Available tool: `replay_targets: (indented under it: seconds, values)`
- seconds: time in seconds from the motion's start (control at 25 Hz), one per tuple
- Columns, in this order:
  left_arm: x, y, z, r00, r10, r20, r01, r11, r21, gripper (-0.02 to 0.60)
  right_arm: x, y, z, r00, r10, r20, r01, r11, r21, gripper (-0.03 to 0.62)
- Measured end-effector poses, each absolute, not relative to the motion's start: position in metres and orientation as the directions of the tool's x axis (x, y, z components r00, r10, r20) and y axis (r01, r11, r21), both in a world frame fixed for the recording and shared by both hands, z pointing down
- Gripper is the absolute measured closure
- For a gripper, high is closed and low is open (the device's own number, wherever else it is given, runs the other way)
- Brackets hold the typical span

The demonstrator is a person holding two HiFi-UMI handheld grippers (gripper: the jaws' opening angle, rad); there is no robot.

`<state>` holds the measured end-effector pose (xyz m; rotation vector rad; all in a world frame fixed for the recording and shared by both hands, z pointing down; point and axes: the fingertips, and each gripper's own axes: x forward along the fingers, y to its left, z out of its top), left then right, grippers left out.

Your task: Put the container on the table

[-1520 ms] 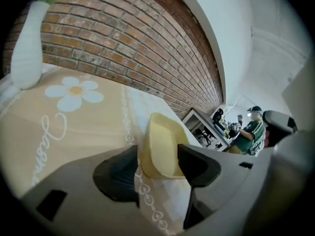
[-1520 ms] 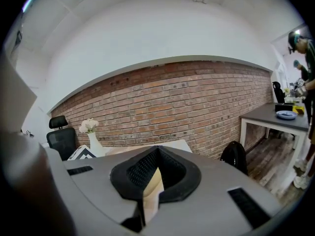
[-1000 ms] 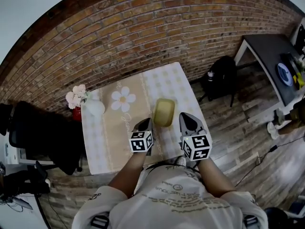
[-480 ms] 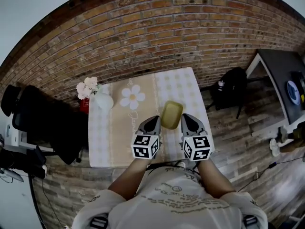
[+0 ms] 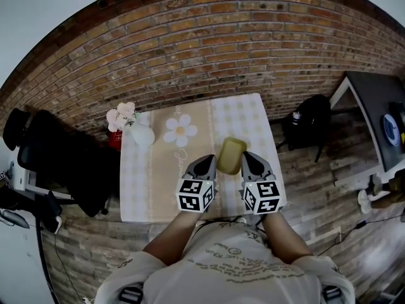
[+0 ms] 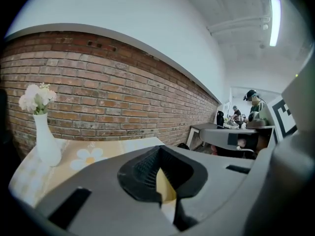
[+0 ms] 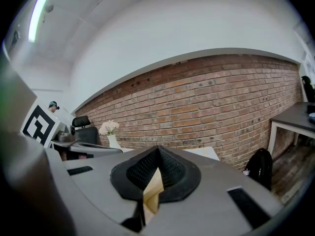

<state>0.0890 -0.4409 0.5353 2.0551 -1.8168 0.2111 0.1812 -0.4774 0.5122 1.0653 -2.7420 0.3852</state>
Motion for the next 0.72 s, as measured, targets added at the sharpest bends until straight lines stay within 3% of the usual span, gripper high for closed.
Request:
replay_targets:
  seconds: [0.72]
  values:
    - [0.06,-0.448,0.533,0.189,-0.91,0.369,-0.968,-0.109,0.227,0.576,0.163,-0.486,0.504,-0.69,-0.679,0.251,-0.721,0.677,-0.152,0.592]
